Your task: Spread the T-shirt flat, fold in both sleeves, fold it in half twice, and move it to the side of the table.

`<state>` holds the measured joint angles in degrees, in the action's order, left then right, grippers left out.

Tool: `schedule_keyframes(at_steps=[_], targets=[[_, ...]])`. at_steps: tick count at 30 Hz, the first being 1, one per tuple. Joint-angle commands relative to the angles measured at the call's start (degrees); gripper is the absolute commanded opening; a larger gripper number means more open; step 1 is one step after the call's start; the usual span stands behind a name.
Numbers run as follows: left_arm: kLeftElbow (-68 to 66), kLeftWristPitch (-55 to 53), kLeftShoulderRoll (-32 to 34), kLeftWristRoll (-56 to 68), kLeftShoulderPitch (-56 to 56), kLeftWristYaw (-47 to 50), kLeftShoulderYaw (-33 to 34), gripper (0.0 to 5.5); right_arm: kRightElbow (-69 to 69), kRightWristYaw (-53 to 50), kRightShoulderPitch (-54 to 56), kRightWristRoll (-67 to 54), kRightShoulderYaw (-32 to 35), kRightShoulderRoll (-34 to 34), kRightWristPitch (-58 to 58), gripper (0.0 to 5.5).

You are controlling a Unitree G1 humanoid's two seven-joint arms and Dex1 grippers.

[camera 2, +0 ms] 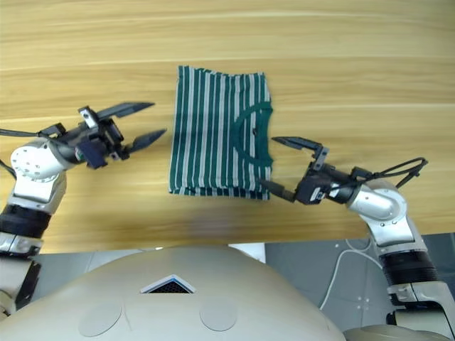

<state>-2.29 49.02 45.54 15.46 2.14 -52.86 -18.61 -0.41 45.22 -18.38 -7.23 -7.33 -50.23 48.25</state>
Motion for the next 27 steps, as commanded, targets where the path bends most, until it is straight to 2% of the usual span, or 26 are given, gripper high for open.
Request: schedule_keyframes(at_steps=[1, 5, 10, 15, 25, 27], targets=[[-1.12, -2.27, 6.01, -4.81, 3.53, -6.41, -2.03, 2.18, -1.3, 1.67, -3.12, 2.74, -0.14, -2.24, -0.2, 4.88], [-5.15, -3.01, 5.83, -12.09, 3.35, -6.74, -2.53, 2.18, 0.56, 0.96, -2.72, 9.7, -0.62, -1.58, -2.04, 4.88], [-8.48, -3.92, 3.64, -18.83, 1.39, -4.23, -2.47, 2.88, 3.68, -2.13, 0.18, 20.17, -1.96, 0.27, -6.6, 4.92], [-10.33, -3.52, 1.68, -22.55, -0.34, -2.31, -3.73, 3.58, 3.94, -3.62, 0.79, 22.68, -3.62, 0.15, -7.96, 4.92], [-10.11, -3.06, -0.26, -22.42, -2.31, -3.21, -6.98, 4.99, 2.92, -3.81, 1.05, 21.37, -5.74, -0.66, -7.81, 3.09], [-10.54, -2.91, -0.48, -22.92, -2.7, -3.5, -8.02, 5.13, 2.87, -3.94, 1.1, 21.19, -5.87, -0.67, -7.77, 2.83]])
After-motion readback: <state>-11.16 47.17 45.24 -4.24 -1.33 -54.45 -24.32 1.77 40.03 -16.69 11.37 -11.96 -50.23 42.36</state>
